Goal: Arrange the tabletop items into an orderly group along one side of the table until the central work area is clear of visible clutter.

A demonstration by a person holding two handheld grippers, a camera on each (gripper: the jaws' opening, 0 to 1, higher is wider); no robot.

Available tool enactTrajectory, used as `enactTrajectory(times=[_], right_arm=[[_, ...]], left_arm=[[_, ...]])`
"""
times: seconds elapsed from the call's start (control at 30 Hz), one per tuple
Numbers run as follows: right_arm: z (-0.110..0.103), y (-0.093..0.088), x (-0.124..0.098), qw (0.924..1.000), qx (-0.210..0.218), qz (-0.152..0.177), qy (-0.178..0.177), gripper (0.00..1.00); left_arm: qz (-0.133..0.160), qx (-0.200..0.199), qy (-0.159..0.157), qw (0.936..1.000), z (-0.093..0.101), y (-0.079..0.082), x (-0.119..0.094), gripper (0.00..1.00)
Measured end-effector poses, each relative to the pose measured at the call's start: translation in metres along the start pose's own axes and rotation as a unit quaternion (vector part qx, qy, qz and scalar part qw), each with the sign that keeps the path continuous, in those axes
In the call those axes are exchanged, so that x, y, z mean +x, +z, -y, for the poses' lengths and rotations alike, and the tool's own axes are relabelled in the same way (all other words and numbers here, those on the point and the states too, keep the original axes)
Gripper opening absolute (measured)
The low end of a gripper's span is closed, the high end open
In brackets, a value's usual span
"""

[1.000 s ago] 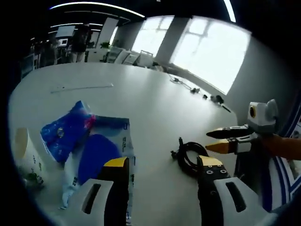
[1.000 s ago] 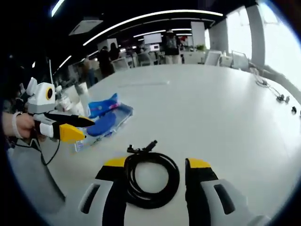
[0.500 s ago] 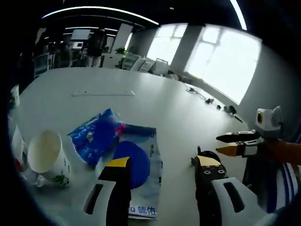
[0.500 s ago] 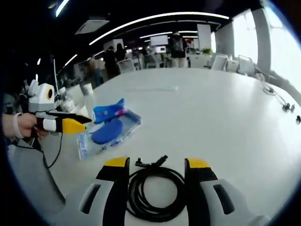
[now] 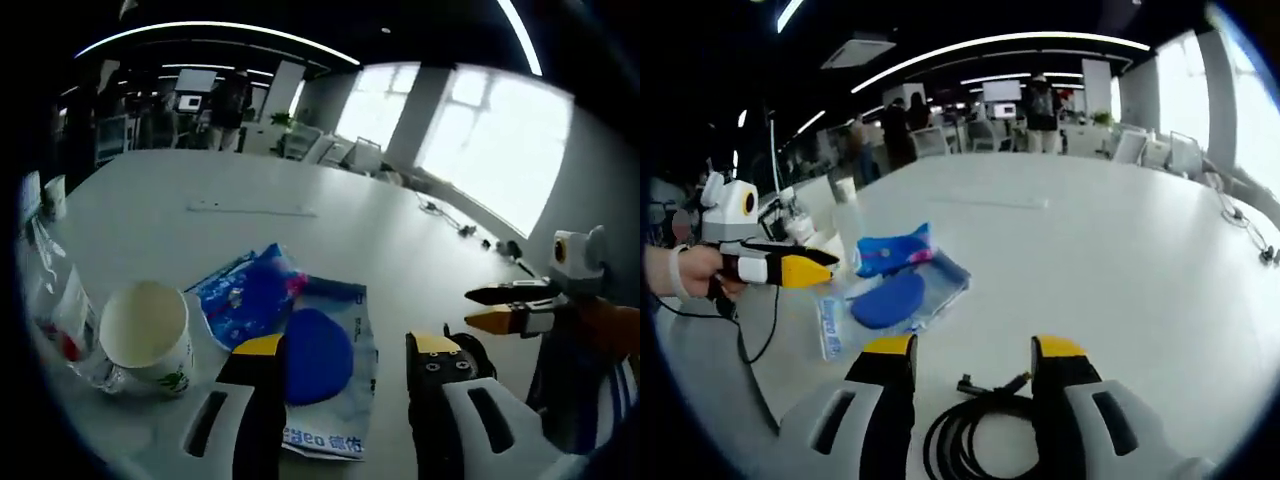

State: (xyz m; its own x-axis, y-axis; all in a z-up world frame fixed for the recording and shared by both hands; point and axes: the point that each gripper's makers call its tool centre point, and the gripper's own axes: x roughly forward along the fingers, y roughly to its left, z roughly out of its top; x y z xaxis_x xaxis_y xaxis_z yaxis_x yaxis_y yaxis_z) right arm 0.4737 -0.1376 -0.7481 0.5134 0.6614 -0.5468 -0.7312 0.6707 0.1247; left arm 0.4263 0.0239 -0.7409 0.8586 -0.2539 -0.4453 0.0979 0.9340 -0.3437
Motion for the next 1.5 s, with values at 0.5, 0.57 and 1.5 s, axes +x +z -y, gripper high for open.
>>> enactTrajectory(times=[0.5, 0.57, 1.5], right_arm=[[-0.017, 0.019, 0.023, 0.9994, -0.021, 0.004, 0.028, 0.42], [-0.018, 0.021, 0.025, 0.9992, -0.024, 0.003, 0.031, 0.42], [-0.047, 0.06, 0.077, 0.9946, -0.061, 0.008, 0.084, 0.38]], left_arm=[[0.008, 0.035, 0.026, 0.999, -0.02, 0.015, -0.009, 0.35], [0.012, 0.037, 0.027, 0.9989, -0.022, 0.018, -0.01, 0.34], [0.006, 0.073, 0.066, 0.9951, -0.055, 0.051, -0.001, 0.26]])
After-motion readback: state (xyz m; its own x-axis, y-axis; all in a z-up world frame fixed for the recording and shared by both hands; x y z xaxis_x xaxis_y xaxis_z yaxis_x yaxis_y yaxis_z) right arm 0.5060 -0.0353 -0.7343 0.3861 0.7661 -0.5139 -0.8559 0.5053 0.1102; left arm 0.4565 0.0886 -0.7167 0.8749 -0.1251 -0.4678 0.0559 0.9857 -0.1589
